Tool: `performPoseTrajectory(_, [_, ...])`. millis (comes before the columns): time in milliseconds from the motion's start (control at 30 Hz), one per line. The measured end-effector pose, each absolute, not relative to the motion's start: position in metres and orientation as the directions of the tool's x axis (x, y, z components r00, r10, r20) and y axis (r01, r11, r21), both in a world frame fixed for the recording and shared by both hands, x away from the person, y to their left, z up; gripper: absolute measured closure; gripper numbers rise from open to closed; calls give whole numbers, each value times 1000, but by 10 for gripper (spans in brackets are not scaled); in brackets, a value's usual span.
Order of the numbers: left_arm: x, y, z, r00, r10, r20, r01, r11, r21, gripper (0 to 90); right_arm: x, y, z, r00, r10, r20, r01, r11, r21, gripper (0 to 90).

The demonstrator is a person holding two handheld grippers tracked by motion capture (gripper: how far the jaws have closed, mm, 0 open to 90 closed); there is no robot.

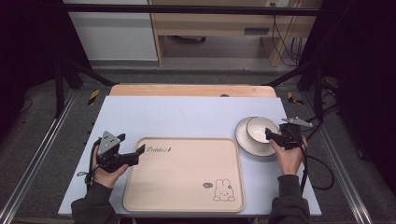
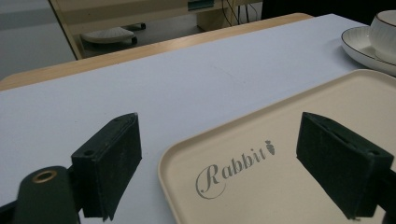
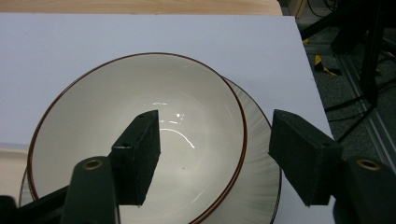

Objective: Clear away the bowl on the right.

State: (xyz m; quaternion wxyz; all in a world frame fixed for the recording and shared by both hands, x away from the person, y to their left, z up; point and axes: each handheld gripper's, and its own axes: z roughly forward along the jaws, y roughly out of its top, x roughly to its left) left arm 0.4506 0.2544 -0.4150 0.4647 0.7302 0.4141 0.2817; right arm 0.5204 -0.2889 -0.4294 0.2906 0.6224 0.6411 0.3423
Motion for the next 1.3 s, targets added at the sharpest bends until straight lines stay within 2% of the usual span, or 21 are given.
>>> performPoseTrajectory(300, [451,254,-416,497,868,23,347,-223,911,136,527,-292,-435,-48,997,60,639,-16,769,465])
performPoseTrajectory(400, [452,253,-417,498,867,27,347,-227,910,136,529,-292,-437,-49,998,50,642,-7,766,470])
performPoseTrajectory(500, [452,253,-417,497,868,24,352,-227,908,136,532,-293,-439,-38,997,71,664,-28,747,543])
performPoseTrajectory(600, [452,253,-418,498,866,29,356,-235,905,136,533,-295,-439,-38,995,89,672,-41,739,578])
performPoseTrajectory(1100, [453,252,-419,498,867,28,355,-233,905,137,540,-297,-446,-18,993,114,708,-68,703,717])
performPoseTrajectory(1300, [453,252,-419,497,867,28,356,-233,905,137,542,-297,-449,-11,994,110,717,-69,694,739])
